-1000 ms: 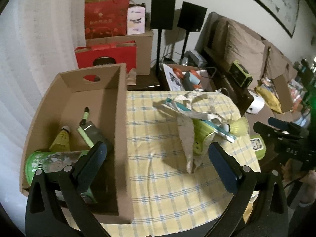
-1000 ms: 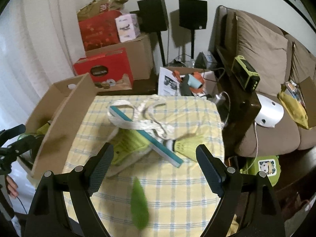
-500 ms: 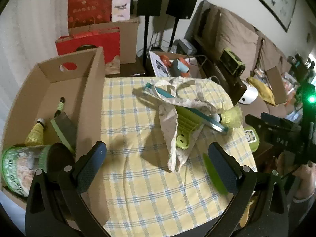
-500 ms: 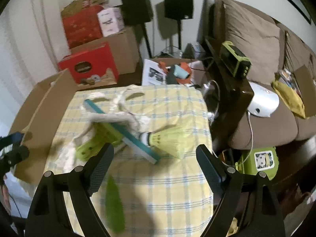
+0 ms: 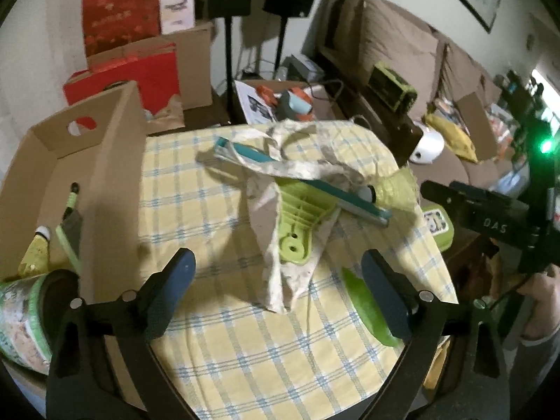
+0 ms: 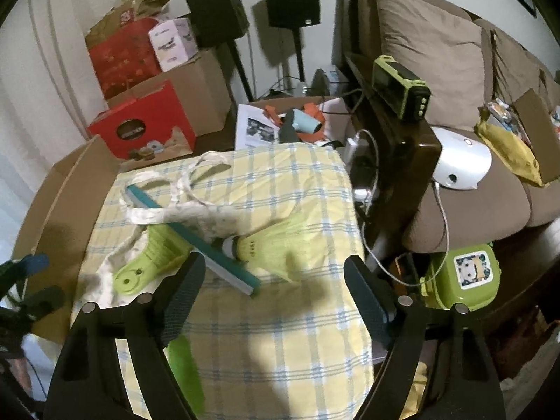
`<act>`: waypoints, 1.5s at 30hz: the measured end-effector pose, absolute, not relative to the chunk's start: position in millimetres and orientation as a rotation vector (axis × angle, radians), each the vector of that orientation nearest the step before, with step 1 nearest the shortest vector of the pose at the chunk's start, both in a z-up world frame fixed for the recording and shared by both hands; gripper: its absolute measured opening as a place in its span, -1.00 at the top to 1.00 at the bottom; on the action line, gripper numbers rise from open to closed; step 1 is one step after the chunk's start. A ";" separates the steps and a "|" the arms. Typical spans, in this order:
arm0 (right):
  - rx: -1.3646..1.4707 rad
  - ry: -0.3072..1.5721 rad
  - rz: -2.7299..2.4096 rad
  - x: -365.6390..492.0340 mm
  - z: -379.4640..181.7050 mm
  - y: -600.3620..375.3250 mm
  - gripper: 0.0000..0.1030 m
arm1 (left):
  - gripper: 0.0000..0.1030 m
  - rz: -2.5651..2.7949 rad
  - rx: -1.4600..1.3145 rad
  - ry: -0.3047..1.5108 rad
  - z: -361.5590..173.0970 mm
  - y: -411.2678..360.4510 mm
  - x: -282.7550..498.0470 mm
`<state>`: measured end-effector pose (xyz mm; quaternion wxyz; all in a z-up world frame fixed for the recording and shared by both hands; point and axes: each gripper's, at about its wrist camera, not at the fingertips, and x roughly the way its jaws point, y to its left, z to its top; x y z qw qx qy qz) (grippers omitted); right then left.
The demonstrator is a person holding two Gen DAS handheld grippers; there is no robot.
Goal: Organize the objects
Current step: 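Move the left tool toward the green squeegee's handle on the cloth bag, then close the left tool on the squeegee handle and lift it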
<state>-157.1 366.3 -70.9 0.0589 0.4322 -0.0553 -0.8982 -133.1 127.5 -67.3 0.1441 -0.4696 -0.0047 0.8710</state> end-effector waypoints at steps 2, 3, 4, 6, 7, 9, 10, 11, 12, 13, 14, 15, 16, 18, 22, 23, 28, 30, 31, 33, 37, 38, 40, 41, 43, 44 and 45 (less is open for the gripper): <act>1.303 -0.175 -2.700 -157.3 -70.8 361.9 -0.57 | -0.75 2.514 -1.377 0.008 -74.0 131.6 -136.1; 1.300 -0.180 -2.689 -157.4 -70.6 359.6 -0.56 | -0.71 2.510 -1.397 0.009 -78.1 132.9 -138.2; 1.297 -0.181 -2.677 -157.6 -70.2 356.9 -0.55 | -0.67 2.506 -1.409 0.006 -81.0 133.6 -138.8; 1.295 -0.170 -2.663 -158.1 -70.2 352.4 -0.53 | -0.67 2.504 -1.411 -0.002 -85.0 133.7 -137.9; 1.295 -0.165 -2.660 -158.5 -70.7 350.8 -0.52 | -0.67 2.503 -1.404 0.002 -86.1 134.5 -136.8; 1.302 -0.157 -2.641 -160.5 -72.5 346.7 -0.45 | -0.67 2.498 -1.395 0.019 -86.7 136.5 -135.0; 1.306 -0.155 -2.632 -161.5 -73.5 345.1 -0.40 | -0.64 2.497 -1.385 0.029 -85.7 138.3 -133.2; 1.309 -0.152 -2.626 -162.3 -74.6 343.5 -0.38 | -0.59 2.500 -1.377 0.036 -84.4 139.7 -131.7; 1.312 -0.149 -2.621 -162.7 -75.9 342.0 -0.36 | -0.55 2.499 -1.362 0.040 -81.8 141.8 -129.5; 1.315 -0.150 -2.618 -163.4 -77.0 341.1 -0.35 | -0.50 2.492 -1.352 0.041 -80.2 143.3 -128.2; 1.317 -0.156 -2.615 -163.7 -78.1 340.3 -0.35 | -0.49 2.483 -1.343 0.045 -78.2 145.5 -127.8; 1.318 -0.168 -2.613 -164.1 -79.2 340.6 -0.35 | -0.49 2.470 -1.333 0.052 -76.6 149.0 -127.5; 1.320 -0.186 -2.610 -164.2 -80.3 341.9 -0.35 | -0.49 2.461 -1.329 0.061 -76.1 152.1 -127.8; 1.320 -0.221 -2.608 -163.8 -81.2 345.2 -0.35 | -0.41 2.431 -1.329 0.083 -76.5 160.8 -131.3; 1.318 -0.259 -2.622 -161.5 -80.1 354.1 -0.35 | -0.11 2.350 -1.368 0.070 -86.1 176.8 -148.0; 1.319 -0.264 -2.625 -160.8 -79.8 356.0 -0.35 | -0.11 2.342 -1.374 0.077 -89.3 181.4 -151.8; 1.330 -0.266 -2.636 -157.1 -80.0 362.5 -0.35 | -0.10 2.344 -1.485 0.153 -113.0 194.9 -180.5; 1.333 -0.255 -2.634 -155.7 -80.5 362.9 -0.35 | -0.10 2.340 -1.515 0.150 -119.6 193.9 -187.7; 1.336 -0.250 -2.633 -155.3 -80.8 362.9 -0.35 | -0.10 2.340 -1.525 0.154 -122.9 193.7 -190.2; 1.339 -0.247 -2.630 -155.6 -81.6 364.0 -0.35 | -0.10 2.338 -1.530 0.173 -125.0 194.3 -192.0; 1.348 -0.254 -2.624 -156.7 -84.3 364.6 -0.35 | -0.10 2.337 -1.568 0.177 -129.4 190.7 -198.2; 1.348 -0.254 -2.622 -156.8 -85.0 364.4 -0.35 | -0.10 2.335 -1.575 0.156 -129.3 187.7 -199.4; 1.351 -0.253 -2.619 -156.3 -87.0 364.4 -0.35 | -0.14 2.332 -1.579 0.110 -127.3 181.4 -202.7; 1.356 -0.256 -2.617 -156.4 -88.1 364.7 -0.35 | -0.14 2.334 -1.587 0.112 -127.6 179.9 -204.2; 1.357 -0.262 -2.613 -156.7 -89.5 364.8 -0.35 | -0.14 2.331 -1.611 0.131 -131.4 178.9 -207.3; 1.359 -0.263 -2.612 -156.5 -90.0 364.4 -0.35 | -0.14 2.321 -1.620 0.136 -133.5 179.5 -207.9; 1.359 -0.264 -2.609 -156.4 -90.7 364.0 -0.35 | -0.14 2.315 -1.639 0.161 -137.6 181.0 -207.8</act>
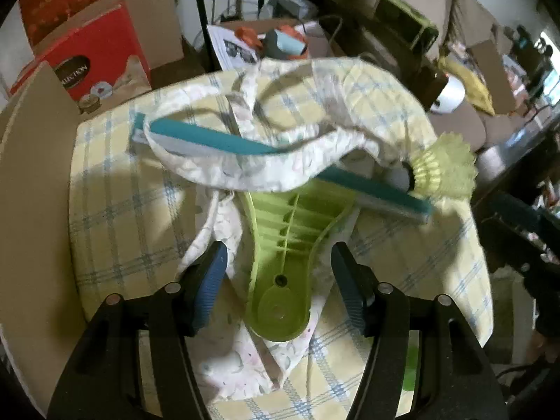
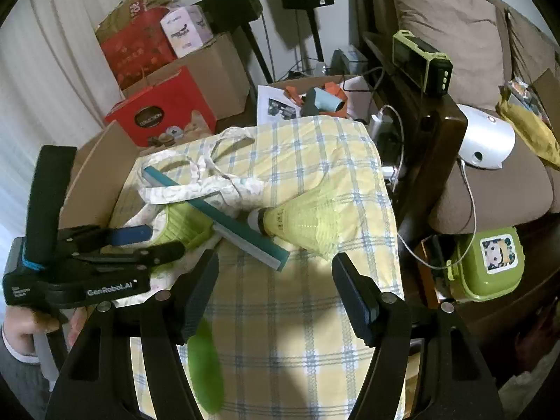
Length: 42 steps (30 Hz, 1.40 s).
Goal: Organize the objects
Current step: 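Close the left tool on the squeegee handle and lift it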
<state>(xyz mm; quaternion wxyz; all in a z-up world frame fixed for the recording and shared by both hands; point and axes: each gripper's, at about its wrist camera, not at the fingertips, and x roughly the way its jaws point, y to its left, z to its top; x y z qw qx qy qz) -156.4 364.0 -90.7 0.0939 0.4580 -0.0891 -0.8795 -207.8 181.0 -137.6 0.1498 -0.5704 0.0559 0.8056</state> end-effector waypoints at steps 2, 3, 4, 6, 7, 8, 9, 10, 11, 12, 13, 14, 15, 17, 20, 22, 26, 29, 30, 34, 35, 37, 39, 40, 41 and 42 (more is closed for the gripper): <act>1.362 -0.262 -2.606 -156.0 -91.4 362.0 -0.35 | -0.17 2.314 -1.646 0.199 -141.0 184.3 -206.6; 1.362 -0.259 -2.604 -155.9 -91.8 361.1 -0.35 | -0.20 2.314 -1.648 0.219 -142.6 186.4 -205.7; 1.361 -0.255 -2.602 -155.9 -91.7 359.9 -0.35 | -0.25 2.312 -1.645 0.221 -143.1 187.4 -205.0; 1.360 -0.251 -2.604 -155.8 -91.5 358.9 -0.35 | -0.24 2.314 -1.639 0.223 -144.1 188.2 -203.7; 1.358 -0.252 -2.603 -155.6 -91.3 358.6 -0.35 | -0.16 2.319 -1.638 0.224 -144.4 188.3 -203.3; 1.357 -0.255 -2.604 -155.3 -91.2 358.2 -0.35 | 0.10 2.325 -1.639 0.224 -144.2 188.0 -203.4; 1.357 -0.258 -2.604 -154.9 -90.8 358.0 -0.35 | 0.17 2.338 -1.641 0.232 -143.3 187.1 -203.5; 1.356 -0.261 -2.604 -154.6 -90.5 358.5 -0.35 | 0.28 2.336 -1.641 0.225 -142.1 186.5 -203.7; 1.355 -0.262 -2.606 -154.3 -90.3 358.9 -0.35 | 0.30 2.333 -1.641 0.213 -140.6 185.7 -203.9; 1.354 -0.263 -2.609 -153.9 -89.8 359.3 -0.35 | 0.31 2.328 -1.637 0.185 -138.1 183.6 -203.3; 1.350 -0.266 -2.611 -153.5 -89.0 360.0 -0.35 | 0.33 2.327 -1.631 0.168 -136.0 182.5 -202.8; 1.348 -0.268 -2.612 -153.1 -88.2 361.2 -0.35 | 0.34 2.329 -1.623 0.150 -133.3 181.1 -201.9; 1.345 -0.271 -2.614 -152.5 -87.1 361.9 -0.35 | 0.34 2.339 -1.605 0.126 -128.0 178.7 -199.1; 1.338 -0.279 -2.615 -151.5 -84.9 362.8 -0.35 | 0.34 2.344 -1.580 0.110 -119.9 177.6 -196.4; 1.329 -0.294 -2.614 -150.4 -81.2 364.1 -0.35 | 0.39 2.332 -1.550 0.067 -107.4 175.1 -189.7; 1.322 -0.296 -2.619 -149.1 -78.1 365.3 -0.35 | 0.45 2.314 -1.529 0.034 -97.6 173.2 -183.8; 1.313 -0.307 -2.622 -146.2 -73.5 368.8 -0.35 | 0.60 2.309 -1.477 0.028 -77.7 172.2 -168.6; 1.320 -0.274 -2.593 -143.7 -75.7 362.4 -0.35 | 0.63 2.319 -1.467 0.052 -72.8 173.1 -163.7; 1.325 -0.253 -2.570 -142.8 -77.9 357.1 -0.35 | 0.63 2.318 -1.470 0.044 -72.6 172.6 -163.6; 1.333 -0.175 -2.495 -134.6 -89.5 333.0 -0.35 | 0.74 2.318 -1.475 -0.032 -73.0 165.3 -166.5; 1.336 -0.172 -2.479 -133.1 -92.7 327.6 -0.35 | 0.80 2.316 -1.473 -0.045 -72.2 163.9 -165.8; 1.337 -0.177 -2.446 -132.8 -97.0 318.5 -0.35 | 0.81 2.322 -1.462 -0.066 -68.2 162.6 -163.8; 1.335 -0.198 -2.422 -131.6 -100.0 311.3 -0.35 | 0.81 2.340 -1.450 -0.072 -64.5 161.5 -161.7; 1.338 -0.215 -2.406 -131.3 -102.3 307.8 -0.35 | 0.81 2.343 -1.449 -0.080 -63.8 161.3 -161.5; 1.343 -0.230 -2.397 -130.9 -104.5 304.9 -0.35 | 0.81 2.346 -1.451 -0.089 -63.4 160.9 -161.5; 1.349 -0.238 -2.393 -130.0 -106.5 302.1 -0.35 | 0.81 2.350 -1.455 -0.111 -63.2 160.4 -162.0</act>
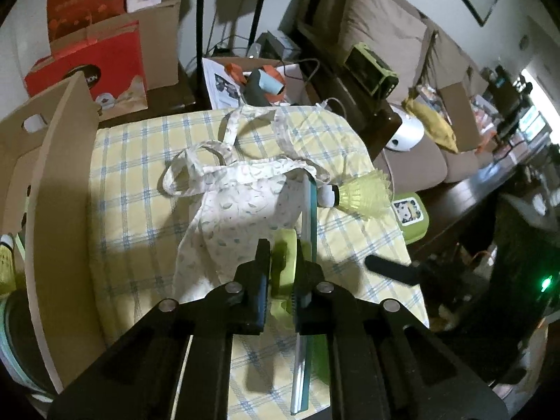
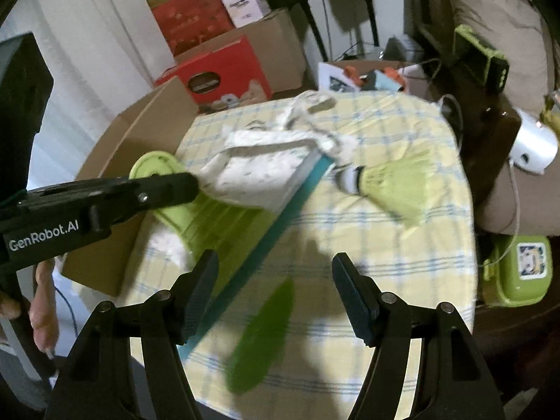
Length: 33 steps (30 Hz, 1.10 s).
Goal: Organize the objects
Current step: 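Close the left tool on the squeegee handle and lift it, then carry the squeegee, teal blade hanging down, toward the box with the left tool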
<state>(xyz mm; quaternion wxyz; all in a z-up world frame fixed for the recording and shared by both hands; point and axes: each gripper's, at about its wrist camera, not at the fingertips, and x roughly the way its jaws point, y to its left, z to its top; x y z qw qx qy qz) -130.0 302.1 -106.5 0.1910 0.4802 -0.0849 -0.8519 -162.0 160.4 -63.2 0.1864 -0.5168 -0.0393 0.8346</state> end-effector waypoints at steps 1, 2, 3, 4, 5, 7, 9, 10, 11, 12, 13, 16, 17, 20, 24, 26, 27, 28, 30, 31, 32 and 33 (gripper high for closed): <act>1.355 -0.248 -2.384 -129.1 -108.5 299.1 -0.35 | 0.81 2.353 -1.460 -0.128 -63.6 159.7 -162.5; 1.357 -0.255 -2.377 -128.0 -109.8 297.2 -0.35 | 0.81 2.355 -1.465 -0.147 -63.8 159.1 -162.0; 1.359 -0.267 -2.371 -127.2 -111.4 294.7 -0.35 | 0.81 2.361 -1.467 -0.174 -63.9 158.8 -162.2; 1.359 -0.276 -2.366 -127.4 -111.9 292.2 -0.35 | 0.81 2.364 -1.468 -0.190 -64.0 158.7 -162.3; 1.361 -0.282 -2.360 -127.5 -112.6 290.6 -0.35 | 0.81 2.367 -1.468 -0.201 -64.4 159.0 -161.0; 1.372 -0.281 -2.356 -128.2 -114.6 286.1 -0.35 | 0.81 2.358 -1.467 -0.240 -64.2 158.7 -159.1; 1.383 -0.273 -2.357 -128.9 -116.3 282.9 -0.35 | 0.81 2.336 -1.474 -0.269 -64.0 158.6 -156.0; 1.388 -0.274 -2.358 -128.8 -118.0 281.8 -0.35 | 0.81 2.328 -1.477 -0.276 -63.7 158.6 -155.2; 1.392 -0.273 -2.357 -128.7 -119.0 281.1 -0.31 | 0.81 2.322 -1.479 -0.278 -63.1 158.6 -154.3; 1.392 -0.275 -2.351 -128.2 -119.4 280.5 -0.20 | 0.81 2.319 -1.478 -0.275 -62.3 158.3 -153.3; 1.399 -0.264 -2.354 -127.2 -119.4 279.5 -0.13 | 0.81 2.318 -1.476 -0.269 -61.5 158.5 -151.9; 1.395 -0.208 -2.381 -120.6 -115.6 279.0 -0.12 | 0.81 2.305 -1.478 -0.273 -59.2 157.2 -149.2; 1.396 -0.204 -2.381 -118.0 -114.4 280.6 -0.12 | 0.81 2.299 -1.479 -0.272 -58.6 156.7 -148.6; 1.398 -0.196 -2.368 -113.1 -111.6 286.1 -0.11 | 0.79 2.270 -1.483 -0.263 -55.5 159.0 -143.7; 1.379 -0.201 -2.379 -107.9 -105.8 293.4 -0.11 | 0.76 2.258 -1.458 -0.240 -46.9 164.4 -135.2; 1.363 -0.226 -2.382 -105.5 -102.1 298.8 -0.11 | 0.58 2.245 -1.436 -0.249 -40.9 165.7 -131.8; 1.354 -0.228 -2.386 -104.2 -100.1 300.2 -0.10 | 0.52 2.238 -1.430 -0.257 -38.0 165.6 -130.8; 1.343 -0.231 -2.393 -102.3 -97.5 301.6 -0.09 | 0.38 2.231 -1.422 -0.271 -34.3 164.8 -129.8; 1.322 -0.245 -2.401 -98.6 -93.1 305.0 -0.08 | 0.20 2.223 -1.405 -0.299 -27.5 161.1 -127.7; 1.315 -0.254 -2.403 -97.3 -91.0 306.0 -0.07 | 0.10 2.223 -1.397 -0.309 -24.5 159.6 -126.6; 1.304 -0.263 -2.408 -96.6 -88.1 306.7 -0.07 | -0.02 2.223 -1.385 -0.328 -20.4 156.7 -125.0; 1.294 -0.268 -2.416 -96.2 -85.7 307.8 -0.05 | -0.07 2.224 -1.379 -0.340 -17.9 154.1 -124.9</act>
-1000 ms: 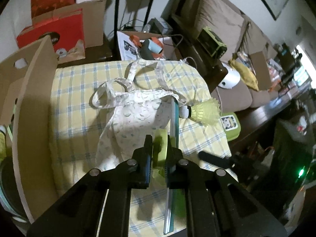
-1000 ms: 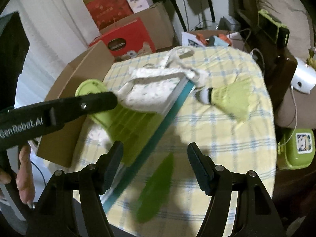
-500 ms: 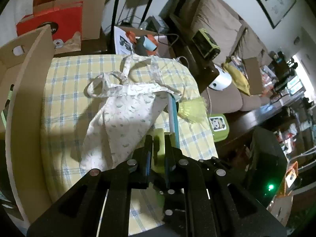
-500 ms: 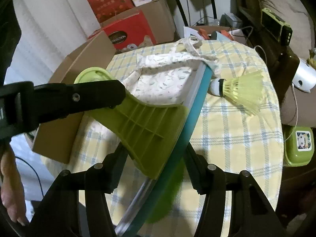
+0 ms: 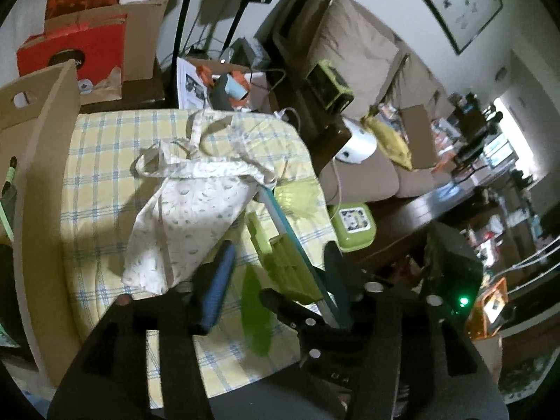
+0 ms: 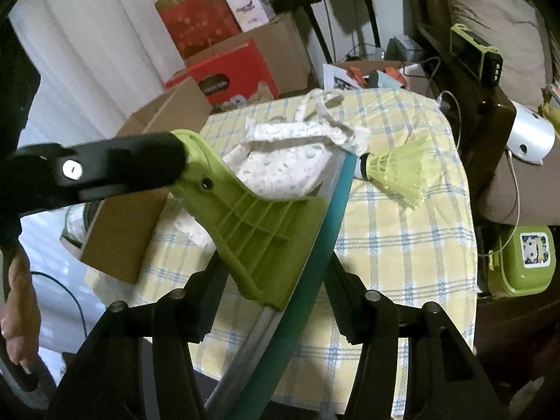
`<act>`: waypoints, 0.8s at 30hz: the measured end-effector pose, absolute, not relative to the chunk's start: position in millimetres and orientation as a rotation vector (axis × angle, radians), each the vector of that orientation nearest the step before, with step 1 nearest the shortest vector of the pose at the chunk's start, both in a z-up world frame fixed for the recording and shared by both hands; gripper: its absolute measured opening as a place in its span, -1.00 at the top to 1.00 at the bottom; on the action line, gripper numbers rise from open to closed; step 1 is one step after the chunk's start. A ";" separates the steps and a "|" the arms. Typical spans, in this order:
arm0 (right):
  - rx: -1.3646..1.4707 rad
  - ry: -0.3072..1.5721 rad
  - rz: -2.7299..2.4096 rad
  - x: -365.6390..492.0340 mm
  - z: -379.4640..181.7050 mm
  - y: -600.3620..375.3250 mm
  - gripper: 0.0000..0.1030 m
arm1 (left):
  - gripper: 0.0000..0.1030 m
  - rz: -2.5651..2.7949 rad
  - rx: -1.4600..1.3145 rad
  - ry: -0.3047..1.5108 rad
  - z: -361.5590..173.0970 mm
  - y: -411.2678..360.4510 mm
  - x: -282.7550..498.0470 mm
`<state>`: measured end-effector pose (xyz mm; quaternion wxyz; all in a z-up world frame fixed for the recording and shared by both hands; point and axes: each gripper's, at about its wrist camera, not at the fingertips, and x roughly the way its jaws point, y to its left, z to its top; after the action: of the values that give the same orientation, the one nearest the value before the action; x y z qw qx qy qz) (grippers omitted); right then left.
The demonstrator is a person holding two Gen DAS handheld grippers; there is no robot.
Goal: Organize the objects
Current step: 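Carry the squeegee, teal blade hanging down, toward the box with the left tool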
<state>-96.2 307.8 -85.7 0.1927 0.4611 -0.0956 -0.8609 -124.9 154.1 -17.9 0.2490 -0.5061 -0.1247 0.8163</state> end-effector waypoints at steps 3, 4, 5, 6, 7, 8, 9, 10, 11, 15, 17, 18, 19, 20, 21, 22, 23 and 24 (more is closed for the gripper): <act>1.275 -0.258 -2.433 -93.4 -80.0 309.9 0.00 | -0.15 2.251 -1.338 -0.370 -6.4 143.9 -122.9; 1.274 -0.252 -2.434 -92.3 -79.6 310.6 0.00 | -0.18 2.276 -1.327 -0.360 -2.5 140.6 -122.2; 1.274 -0.249 -2.437 -91.6 -79.7 311.2 0.00 | -0.24 2.295 -1.321 -0.349 -0.5 139.2 -122.1; 1.274 -0.244 -2.437 -90.9 -79.8 311.1 0.00 | -0.27 2.311 -1.321 -0.341 0.7 136.5 -123.0; 1.274 -0.242 -2.435 -90.6 -79.6 310.8 0.01 | -0.28 2.308 -1.328 -0.349 0.1 134.5 -123.5; 1.270 -0.238 -2.434 -88.8 -79.0 311.3 0.01 | -0.28 2.299 -1.336 -0.361 -1.6 131.9 -124.1; 1.263 -0.231 -2.436 -86.8 -77.9 311.0 0.01 | -0.28 2.285 -1.346 -0.381 -4.3 129.4 -124.8; 1.257 -0.223 -2.435 -84.8 -76.7 310.6 0.01 | -0.28 2.282 -1.352 -0.390 -5.9 127.5 -124.7; 1.253 -0.215 -2.433 -81.8 -75.5 310.3 0.01 | -0.28 2.282 -1.357 -0.397 -7.9 125.1 -124.4; 1.228 -0.178 -2.446 -71.3 -66.8 312.0 0.01 | -0.35 2.279 -1.369 -0.440 -15.3 114.8 -122.9; 1.221 -0.180 -2.455 -68.3 -62.9 315.5 0.01 | -0.36 2.286 -1.379 -0.445 -18.6 111.7 -122.6; 1.216 -0.184 -2.461 -67.3 -60.7 317.4 0.01 | -0.36 2.286 -1.385 -0.445 -20.8 110.9 -122.9; 1.210 -0.185 -2.470 -65.9 -58.0 320.1 0.01 | -0.37 2.281 -1.393 -0.445 -23.3 110.7 -123.0; 1.207 -0.185 -2.480 -64.8 -55.7 322.1 0.01 | -0.37 2.278 -1.400 -0.440 -25.1 111.3 -122.4; 1.202 -0.184 -2.489 -64.4 -53.5 324.2 0.01 | -0.37 2.274 -1.410 -0.430 -27.3 112.6 -122.0; 1.195 -0.182 -2.500 -63.7 -51.2 326.4 0.01 | -0.37 2.266 -1.420 -0.423 -30.2 114.7 -121.4; 1.191 -0.177 -2.508 -63.0 -49.6 327.8 0.01 | -0.37 2.255 -1.425 -0.425 -32.0 115.9 -120.8; 1.189 -0.170 -2.517 -62.8 -48.3 328.9 0.01 | -0.37 2.239 -1.429 -0.437 -33.2 116.6 -120.6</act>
<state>-62.8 328.9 -48.3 0.1753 0.4196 -0.0599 -0.8886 -120.6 116.6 -33.2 0.2230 -0.5173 -0.1581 0.8110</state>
